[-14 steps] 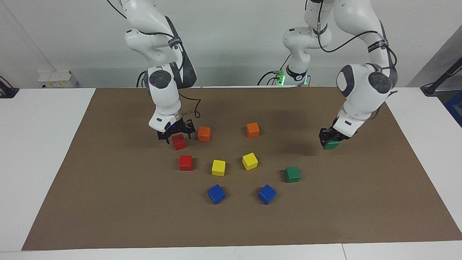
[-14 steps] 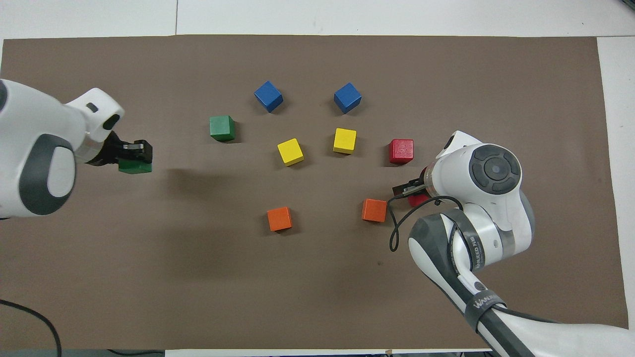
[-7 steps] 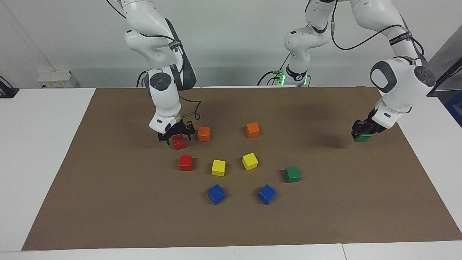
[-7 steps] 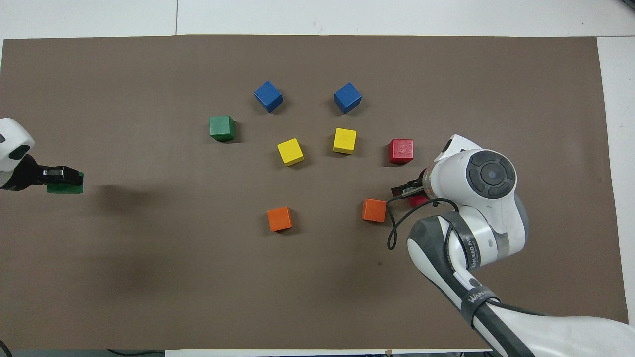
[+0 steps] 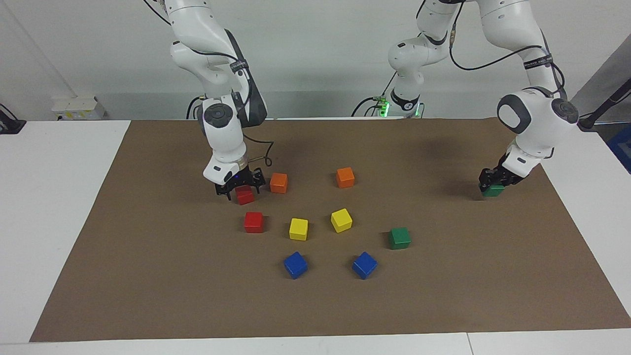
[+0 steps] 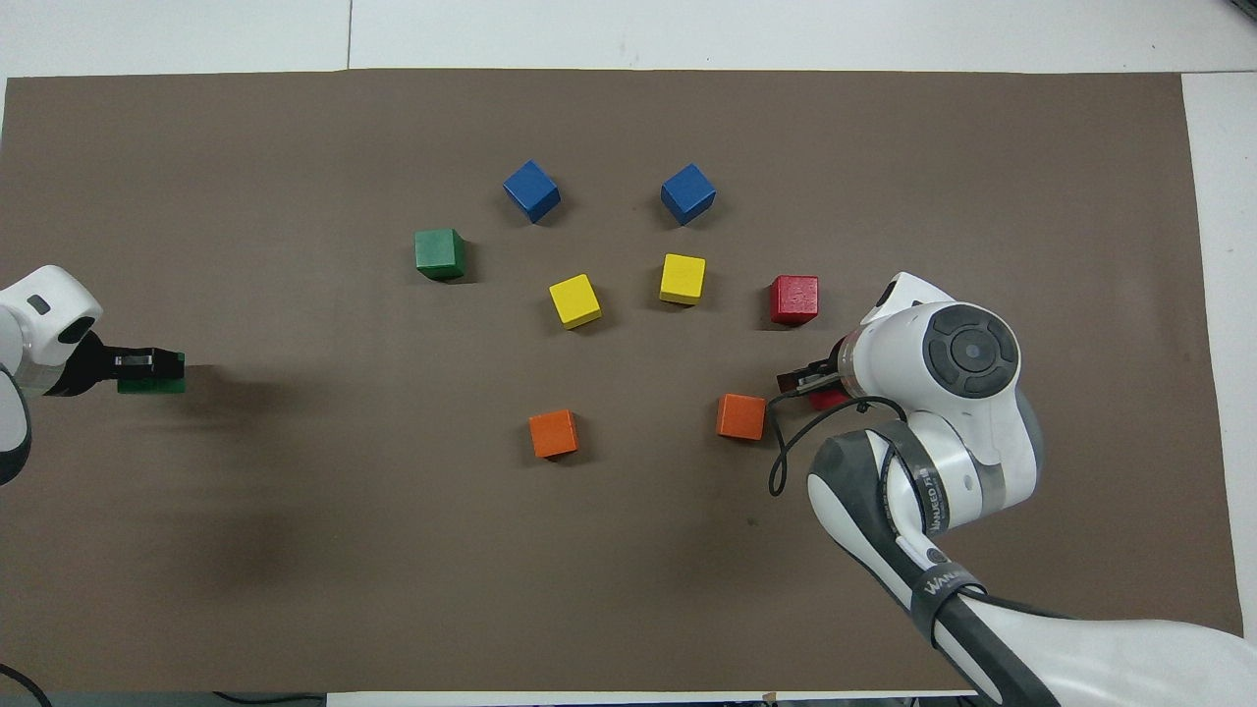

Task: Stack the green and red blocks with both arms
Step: 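Place the green block with the left gripper while the right gripper moves red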

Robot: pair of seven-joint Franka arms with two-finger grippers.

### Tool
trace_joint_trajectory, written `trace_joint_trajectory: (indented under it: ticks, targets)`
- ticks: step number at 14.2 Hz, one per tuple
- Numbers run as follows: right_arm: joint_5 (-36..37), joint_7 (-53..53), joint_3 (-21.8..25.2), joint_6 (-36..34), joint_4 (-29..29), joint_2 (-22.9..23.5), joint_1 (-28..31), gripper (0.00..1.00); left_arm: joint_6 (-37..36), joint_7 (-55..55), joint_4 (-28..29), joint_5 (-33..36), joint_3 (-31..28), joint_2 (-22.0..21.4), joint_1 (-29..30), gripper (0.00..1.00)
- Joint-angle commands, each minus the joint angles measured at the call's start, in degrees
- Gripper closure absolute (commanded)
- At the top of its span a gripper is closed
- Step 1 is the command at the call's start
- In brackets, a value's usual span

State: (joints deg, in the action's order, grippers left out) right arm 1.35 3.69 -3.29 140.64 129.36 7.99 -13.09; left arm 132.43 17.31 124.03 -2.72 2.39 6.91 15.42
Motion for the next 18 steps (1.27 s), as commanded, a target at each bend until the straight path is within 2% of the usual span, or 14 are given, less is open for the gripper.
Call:
trace_joint_trajectory:
  ticks: [1,3,5,7,9,10,14,15,18]
  targets:
    - [-0.47,-1.23,-0.31,1.48,0.46,0.54,0.70,0.15,3.44,0.53,1.74,-1.14,0.34,0.39,0.75,1.00]
    - [-0.47,-1.14,-0.31,1.30,0.46,0.54,0.70,0.50,3.80,0.36,1.74,-1.14,0.34,0.57,0.75,1.00]
    - [-0.47,-1.31,-0.23,0.61,0.02,0.54,0.87,1.00,4.24,0.36,1.83,-1.14,0.34,0.91,0.75,1.00]
    - [-0.47,-1.66,-0.23,-1.75,-3.04,0.45,3.06,1.00,5.99,0.27,2.53,-1.14,0.34,1.36,0.75,1.00]
    - [-0.39,-4.11,-0.22,-9.73,-10.49,1.58,7.53,1.00,6.88,0.27,2.62,-1.14,0.34,2.14,0.75,1.00]
    - [-0.39,-4.65,-0.22,-11.42,-12.97,2.20,10.08,1.00,7.23,0.36,2.62,-1.23,0.34,2.32,0.75,1.00]
    - [0.31,-4.92,0.04,-8.29,-13.78,2.91,19.05,1.00,7.49,1.06,2.53,-1.14,0.25,2.59,0.84,0.98]
    - [0.40,-5.01,0.04,-7.76,-13.43,3.00,20.72,1.00,7.49,1.15,2.53,-1.14,0.34,2.59,0.84,0.01]
    - [0.41,-4.57,0.04,-4.17,-11.16,3.44,21.62,1.00,7.32,1.94,2.01,-1.06,0.34,2.68,0.84,0.00]
